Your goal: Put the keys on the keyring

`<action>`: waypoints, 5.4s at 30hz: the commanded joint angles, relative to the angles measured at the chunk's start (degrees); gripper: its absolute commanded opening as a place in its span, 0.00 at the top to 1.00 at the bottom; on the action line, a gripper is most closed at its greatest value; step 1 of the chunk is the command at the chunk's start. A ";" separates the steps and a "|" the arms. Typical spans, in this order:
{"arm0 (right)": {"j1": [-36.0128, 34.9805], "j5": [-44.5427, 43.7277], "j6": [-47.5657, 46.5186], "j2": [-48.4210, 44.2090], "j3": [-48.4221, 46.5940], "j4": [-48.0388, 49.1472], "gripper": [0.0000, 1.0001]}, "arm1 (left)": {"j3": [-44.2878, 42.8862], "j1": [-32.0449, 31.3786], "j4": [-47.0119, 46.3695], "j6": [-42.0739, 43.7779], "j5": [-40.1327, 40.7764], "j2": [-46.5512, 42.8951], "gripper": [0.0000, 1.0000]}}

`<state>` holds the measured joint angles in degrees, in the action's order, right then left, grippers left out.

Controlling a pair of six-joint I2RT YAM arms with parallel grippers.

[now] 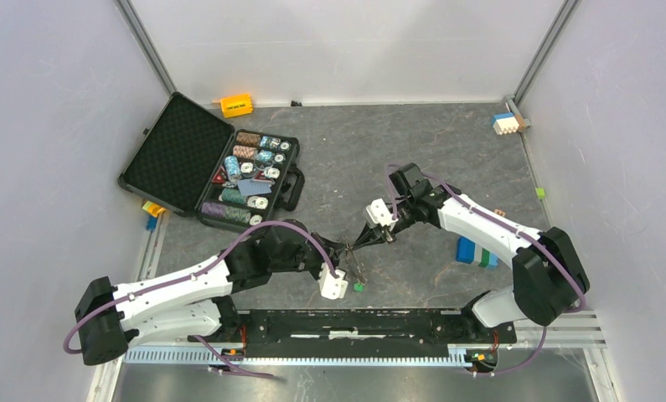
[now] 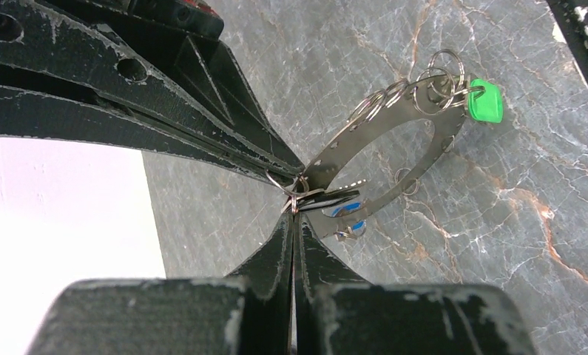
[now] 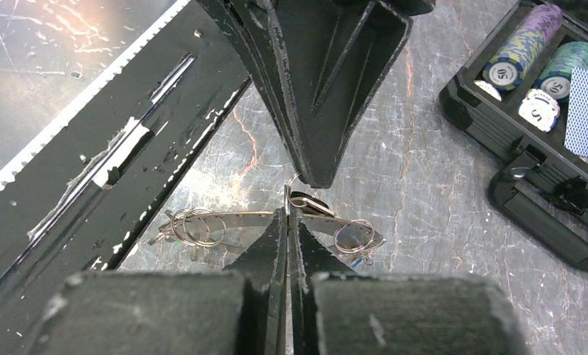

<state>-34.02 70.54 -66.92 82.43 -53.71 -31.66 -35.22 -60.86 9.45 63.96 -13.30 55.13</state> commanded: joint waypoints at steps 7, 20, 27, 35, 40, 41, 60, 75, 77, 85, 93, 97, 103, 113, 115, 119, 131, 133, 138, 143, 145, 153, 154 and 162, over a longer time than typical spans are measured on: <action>1.58 3.84 12.57 -3.52 1.64 13.11 1.00 | -0.59 -0.52 -2.07 -1.61 0.82 0.11 0.98; 2.09 3.04 21.19 -4.33 2.94 20.49 1.00 | -1.89 -0.49 -4.25 -5.77 1.70 1.45 0.98; 2.20 0.46 29.28 -4.98 4.82 27.73 1.00 | -2.05 -0.53 -5.76 -6.95 2.74 3.10 0.98; 2.16 0.52 32.26 -5.17 5.54 30.33 1.00 | -3.89 -0.49 -8.12 -10.67 6.08 5.23 0.97; 2.20 0.19 32.27 -5.42 5.73 30.52 1.00 | -4.74 -0.49 -7.96 -12.24 6.16 5.40 0.92; 2.23 0.19 32.35 -5.52 5.81 30.67 1.00 | -4.95 -0.50 -7.81 -12.42 6.18 5.46 0.90; 2.29 -1.42 32.00 -5.70 6.01 30.70 1.00 | -7.85 1.88 0.18 -14.72 9.14 0.21 0.43; 2.30 -2.87 33.77 -6.95 6.16 31.24 1.00 | -15.88 8.25 7.92 -26.42 -4.81 3.58 0.58; 2.25 -3.24 33.92 -7.32 6.38 31.22 1.00 | -17.12 10.02 9.05 -28.71 -8.85 5.05 0.64; 2.30 -3.82 34.36 -7.95 7.03 33.20 1.00 | -19.43 14.90 10.23 -35.20 -18.89 7.40 0.69; 2.25 -3.82 34.93 -7.72 6.95 33.59 1.00 | -18.92 16.43 9.88 -36.30 -22.89 8.68 0.73; 2.29 -3.77 35.01 -7.51 6.79 33.59 1.00 | -18.75 16.81 9.88 -35.82 -23.26 8.95 0.74; 2.27 -3.74 35.01 -7.42 6.95 33.72 1.00 | -18.61 17.11 9.42 -35.25 -23.09 9.41 0.74; 2.29 -3.50 35.45 -7.39 7.04 34.12 1.00 | -17.81 17.18 9.11 -35.23 -23.62 10.46 0.75; 2.29 -3.49 35.37 -7.52 7.13 34.12 1.00 | -17.69 17.26 9.05 -35.14 -23.69 10.65 0.76; 2.29 -3.52 35.32 -7.98 7.47 34.08 1.00 | -17.45 17.35 8.61 -35.14 -23.75 10.55 0.76; 2.29 -3.07 35.22 -8.08 7.74 34.12 1.00 | -16.13 18.75 6.09 -36.59 -24.45 10.40 0.70; 2.30 -3.09 35.22 -8.16 7.75 34.12 1.00 | -15.80 19.09 5.83 -36.69 -25.20 10.22 0.69; 2.29 -2.94 35.25 -8.03 7.57 34.12 1.00 | -15.41 19.20 5.75 -36.54 -26.43 10.60 0.69; 2.33 -2.91 34.97 -8.34 8.07 34.04 1.00 | -14.83 19.72 4.01 -37.26 -26.51 9.86 0.67; 2.29 -2.98 34.82 -8.42 8.25 34.02 1.00 | -14.26 20.11 2.83 -37.73 -26.68 9.06 0.66; 2.29 -3.20 34.88 -8.10 8.21 34.12 1.00 | -12.52 22.50 1.93 -37.17 -30.95 6.20 0.65; 2.30 -3.06 34.97 -8.07 8.15 34.10 1.00 | -12.55 22.41 2.12 -36.96 -31.27 6.46 0.65; 2.25 -2.73 35.19 -7.77 7.57 34.03 1.00 | -12.50 22.45 2.69 -35.16 -36.12 9.67 0.66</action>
<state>-31.51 65.93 -32.18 76.01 -45.10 0.36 -48.01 -38.59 13.56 28.16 -45.41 63.33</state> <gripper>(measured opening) 0.006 0.347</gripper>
